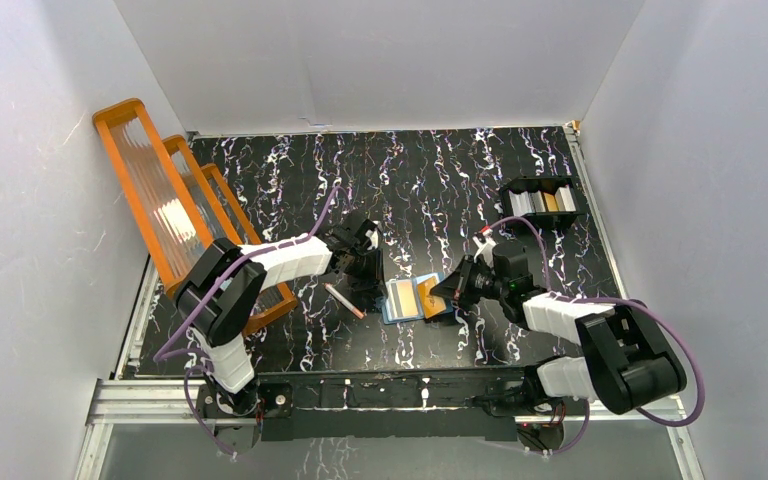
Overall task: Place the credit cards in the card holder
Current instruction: Insert the credit card into the card holder.
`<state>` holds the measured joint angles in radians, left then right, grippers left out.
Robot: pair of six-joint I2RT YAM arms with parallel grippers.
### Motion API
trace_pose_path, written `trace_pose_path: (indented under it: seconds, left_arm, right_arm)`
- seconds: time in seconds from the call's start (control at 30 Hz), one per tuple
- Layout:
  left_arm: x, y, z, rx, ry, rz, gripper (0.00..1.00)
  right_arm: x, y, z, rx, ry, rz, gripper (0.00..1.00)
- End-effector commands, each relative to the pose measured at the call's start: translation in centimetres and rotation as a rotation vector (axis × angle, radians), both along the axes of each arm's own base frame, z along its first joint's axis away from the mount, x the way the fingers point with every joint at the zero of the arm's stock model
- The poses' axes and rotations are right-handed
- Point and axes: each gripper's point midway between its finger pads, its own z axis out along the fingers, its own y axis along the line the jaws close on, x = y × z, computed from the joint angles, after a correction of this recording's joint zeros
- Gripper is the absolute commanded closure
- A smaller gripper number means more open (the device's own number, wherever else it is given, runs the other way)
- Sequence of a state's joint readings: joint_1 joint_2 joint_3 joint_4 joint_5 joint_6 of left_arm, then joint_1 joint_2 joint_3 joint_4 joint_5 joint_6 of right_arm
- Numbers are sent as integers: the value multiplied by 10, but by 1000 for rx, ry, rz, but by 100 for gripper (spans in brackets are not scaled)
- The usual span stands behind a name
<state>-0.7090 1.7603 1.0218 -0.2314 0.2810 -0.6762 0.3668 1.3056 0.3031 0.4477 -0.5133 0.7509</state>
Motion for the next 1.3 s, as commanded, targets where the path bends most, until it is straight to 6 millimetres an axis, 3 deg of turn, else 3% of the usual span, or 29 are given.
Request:
trace_pose_path:
  seconds: [0.0,0.4,0.93,1.27]
  left_arm:
    - [-3,4,-5,10,15,-9,83]
    - [-3,3,-9,16,18,-14,85]
    - [-1,2,-15,24,26,-24,86]
    - [-1,1,-20,32,34,-31,87]
  right_arm:
    - [6,1,12,5,-64,1,100]
    - [4,12,14,73,-62,54,100]
    - [4,14,-9,43,-37,85,100]
    - [8,22,-4,97,-48,113,100]
